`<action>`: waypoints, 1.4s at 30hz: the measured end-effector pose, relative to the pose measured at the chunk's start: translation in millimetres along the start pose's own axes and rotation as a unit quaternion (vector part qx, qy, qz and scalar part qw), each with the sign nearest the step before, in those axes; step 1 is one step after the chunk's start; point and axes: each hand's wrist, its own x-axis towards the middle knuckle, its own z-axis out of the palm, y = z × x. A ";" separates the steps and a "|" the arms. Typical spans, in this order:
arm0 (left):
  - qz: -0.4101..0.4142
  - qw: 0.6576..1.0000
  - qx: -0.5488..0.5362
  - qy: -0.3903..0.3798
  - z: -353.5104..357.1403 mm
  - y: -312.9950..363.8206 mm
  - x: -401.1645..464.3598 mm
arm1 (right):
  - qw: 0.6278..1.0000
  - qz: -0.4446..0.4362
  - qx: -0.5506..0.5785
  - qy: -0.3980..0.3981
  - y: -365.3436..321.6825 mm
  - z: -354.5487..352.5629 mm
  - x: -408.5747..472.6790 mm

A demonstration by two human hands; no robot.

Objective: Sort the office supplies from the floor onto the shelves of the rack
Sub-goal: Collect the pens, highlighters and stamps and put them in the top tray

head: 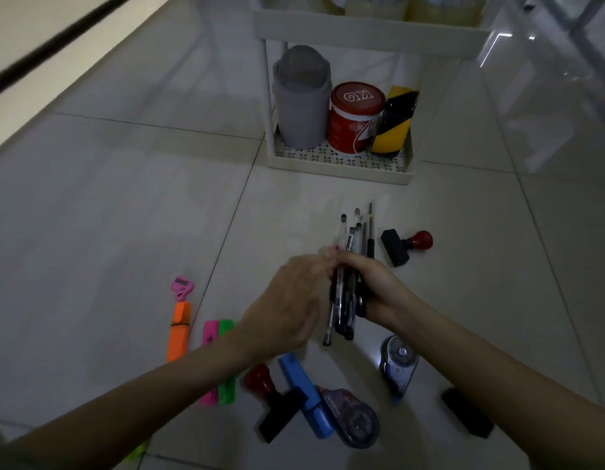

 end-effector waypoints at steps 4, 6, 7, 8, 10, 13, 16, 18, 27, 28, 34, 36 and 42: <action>-0.523 0.658 -0.534 0.091 -6.5 22.5 5.3 | 0.993 -0.113 -0.019 0.009 -13.3 10.5 0.8; -0.579 0.486 -0.654 0.028 -8.0 24.3 9.8 | 0.984 -0.159 -0.086 -0.003 -12.2 20.5 -4.2; -0.579 0.466 -0.669 0.015 -8.2 26.2 11.1 | 0.977 -0.176 -0.122 -0.011 -9.5 25.9 -7.7; -0.573 0.461 -0.678 0.005 -9.9 31.2 14.3 | 0.968 -0.192 -0.159 -0.018 -6.9 31.0 -11.3; -0.566 0.456 -0.687 -0.001 -15.5 44.6 21.5 | 0.950 -0.220 -0.221 -0.021 -3.1 38.0 -17.8; -0.554 0.432 -0.710 0.044 -19.3 59.7 30.6 | 0.933 -0.246 -0.261 -0.007 1.8 40.7 -24.4; -0.553 0.442 -0.699 0.093 -22.2 59.5 35.8 | 0.923 -0.243 -0.297 0.011 10.2 41.5 -28.6; -0.559 0.465 -0.681 0.086 -24.0 56.5 36.8 | 0.914 -0.253 -0.316 0.013 10.5 42.1 -29.0; -0.482 0.672 -0.560 0.050 -39.4 51.6 57.6 | 0.819 -0.268 -0.503 0.064 -1.2 43.5 -16.3; -0.489 0.676 -0.549 0.054 -39.0 52.9 60.6 | 0.785 -0.278 -0.549 0.070 -1.6 44.3 -16.2; -0.536 0.610 -0.572 0.113 -33.6 45.6 70.4 | 0.628 -0.313 -0.704 0.113 -8.2 53.8 -14.1; -0.527 0.608 -0.577 0.140 -32.8 45.0 71.8 | 0.642 -0.308 -0.694 0.103 -11.2 56.3 -15.9; -0.526 0.559 -0.613 0.189 -32.3 43.0 78.9 | 0.764 -0.222 -0.605 -0.030 -21.7 51.8 -16.0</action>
